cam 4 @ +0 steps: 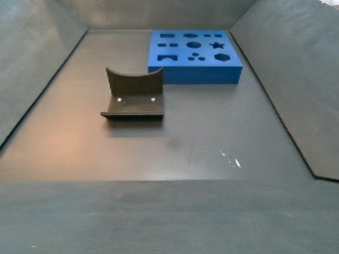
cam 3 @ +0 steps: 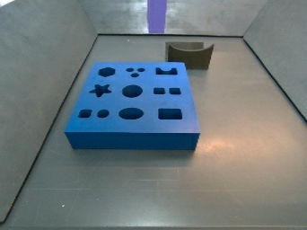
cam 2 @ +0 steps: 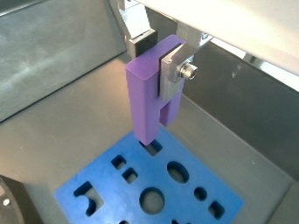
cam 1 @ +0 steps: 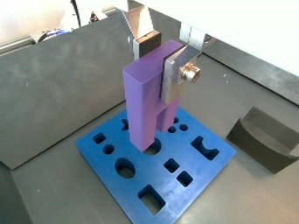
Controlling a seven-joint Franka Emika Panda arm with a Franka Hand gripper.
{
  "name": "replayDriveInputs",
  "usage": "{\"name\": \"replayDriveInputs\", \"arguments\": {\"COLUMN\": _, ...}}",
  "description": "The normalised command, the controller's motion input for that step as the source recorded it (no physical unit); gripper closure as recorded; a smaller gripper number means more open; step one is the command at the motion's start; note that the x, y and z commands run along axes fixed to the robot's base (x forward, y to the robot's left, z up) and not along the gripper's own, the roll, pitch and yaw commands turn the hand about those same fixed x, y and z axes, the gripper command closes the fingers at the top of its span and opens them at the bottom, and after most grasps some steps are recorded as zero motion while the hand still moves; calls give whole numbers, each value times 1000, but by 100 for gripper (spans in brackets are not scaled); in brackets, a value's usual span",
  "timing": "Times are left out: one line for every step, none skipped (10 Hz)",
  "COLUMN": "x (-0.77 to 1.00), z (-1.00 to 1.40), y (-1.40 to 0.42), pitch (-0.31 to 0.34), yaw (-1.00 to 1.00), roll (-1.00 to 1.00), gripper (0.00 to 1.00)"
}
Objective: Insert the double-square object.
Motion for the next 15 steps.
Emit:
{"name": "replayDriveInputs", "arguments": {"x": 0, "z": -1000, "y": 757, "pitch": 0, "yaw": -254, "roll": -31, "gripper": 100}}
{"name": "replayDriveInputs", "arguments": {"x": 120, "z": -923, "y": 714, "pitch": 0, "yaw": -283, "roll": -9, "gripper": 100}}
{"name": "replayDriveInputs", "arguments": {"x": 260, "z": -786, "y": 546, "pitch": -26, "yaw": -400, "roll": -43, "gripper": 100}}
{"name": "replayDriveInputs", "arguments": {"x": 509, "z": -671, "y": 174, "pitch": 0, "yaw": -697, "roll": -17, "gripper": 100}}
{"name": "replayDriveInputs", "arguments": {"x": 217, "z": -666, "y": 77, "pitch": 0, "yaw": -951, "roll": -39, "gripper": 100}}
{"name": "replayDriveInputs", "arguments": {"x": 0, "z": -463, "y": 0, "pitch": -10, "yaw": -1000, "roll": -14, "gripper": 100}}
{"name": "replayDriveInputs", "arguments": {"x": 0, "z": -203, "y": 0, "pitch": 0, "yaw": -1000, "roll": -40, "gripper": 100}}
{"name": "replayDriveInputs", "arguments": {"x": 0, "z": -100, "y": 0, "pitch": 0, "yaw": -1000, "roll": -17, "gripper": 100}}
{"name": "replayDriveInputs", "arguments": {"x": 0, "z": -14, "y": 0, "pitch": 0, "yaw": -1000, "roll": -6, "gripper": 100}}
{"name": "replayDriveInputs", "arguments": {"x": 43, "z": 0, "y": 0, "pitch": 0, "yaw": -1000, "roll": -10, "gripper": 100}}
{"name": "replayDriveInputs", "arguments": {"x": 49, "z": 0, "y": 0, "pitch": 0, "yaw": -1000, "roll": -6, "gripper": 100}}
{"name": "replayDriveInputs", "arguments": {"x": 103, "z": -77, "y": 0, "pitch": 0, "yaw": -960, "roll": 0, "gripper": 100}}
{"name": "replayDriveInputs", "arguments": {"x": 114, "z": -103, "y": 0, "pitch": 0, "yaw": -951, "roll": 0, "gripper": 100}}
{"name": "replayDriveInputs", "arguments": {"x": 120, "z": -137, "y": 0, "pitch": 0, "yaw": -943, "roll": 0, "gripper": 100}}
{"name": "replayDriveInputs", "arguments": {"x": 69, "z": -149, "y": 0, "pitch": 0, "yaw": -991, "roll": 0, "gripper": 100}}
